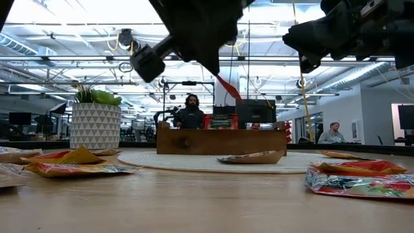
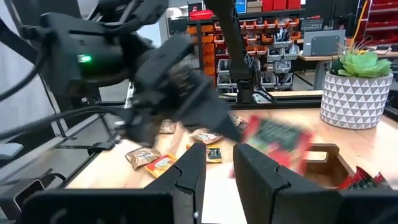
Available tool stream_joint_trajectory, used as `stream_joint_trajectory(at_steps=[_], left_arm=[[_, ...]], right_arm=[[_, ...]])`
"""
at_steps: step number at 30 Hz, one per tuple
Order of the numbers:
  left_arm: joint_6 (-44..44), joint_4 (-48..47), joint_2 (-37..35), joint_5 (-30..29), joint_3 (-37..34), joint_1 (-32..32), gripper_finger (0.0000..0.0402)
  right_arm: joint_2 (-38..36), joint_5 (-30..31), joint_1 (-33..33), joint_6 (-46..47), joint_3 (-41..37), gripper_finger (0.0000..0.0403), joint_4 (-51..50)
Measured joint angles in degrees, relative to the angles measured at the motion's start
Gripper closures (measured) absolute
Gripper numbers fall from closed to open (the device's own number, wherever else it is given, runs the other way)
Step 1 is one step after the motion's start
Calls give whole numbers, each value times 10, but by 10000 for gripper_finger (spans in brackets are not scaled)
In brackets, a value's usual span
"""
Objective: Pick & Place Tea
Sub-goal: Put the red tea bag into the middle section of the wooden organizer
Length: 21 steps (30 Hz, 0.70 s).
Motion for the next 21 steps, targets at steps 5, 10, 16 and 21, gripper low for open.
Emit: stream_joint_trajectory(at_steps=[5, 10, 16, 21], left_arm=[[23, -32, -1, -17, -14, 34, 402], [3, -50, -1, 31, -38, 73, 402], [47, -21, 0, 33, -59, 114, 402], [76, 8, -1, 44, -59, 125, 402]], right_arm=[[0, 1, -1, -29, 0, 330, -2], [0, 1, -1, -52, 0, 330, -3], [0, 1, -1, -71, 0, 330, -29], [0, 1, -1, -71, 0, 330, -45]])
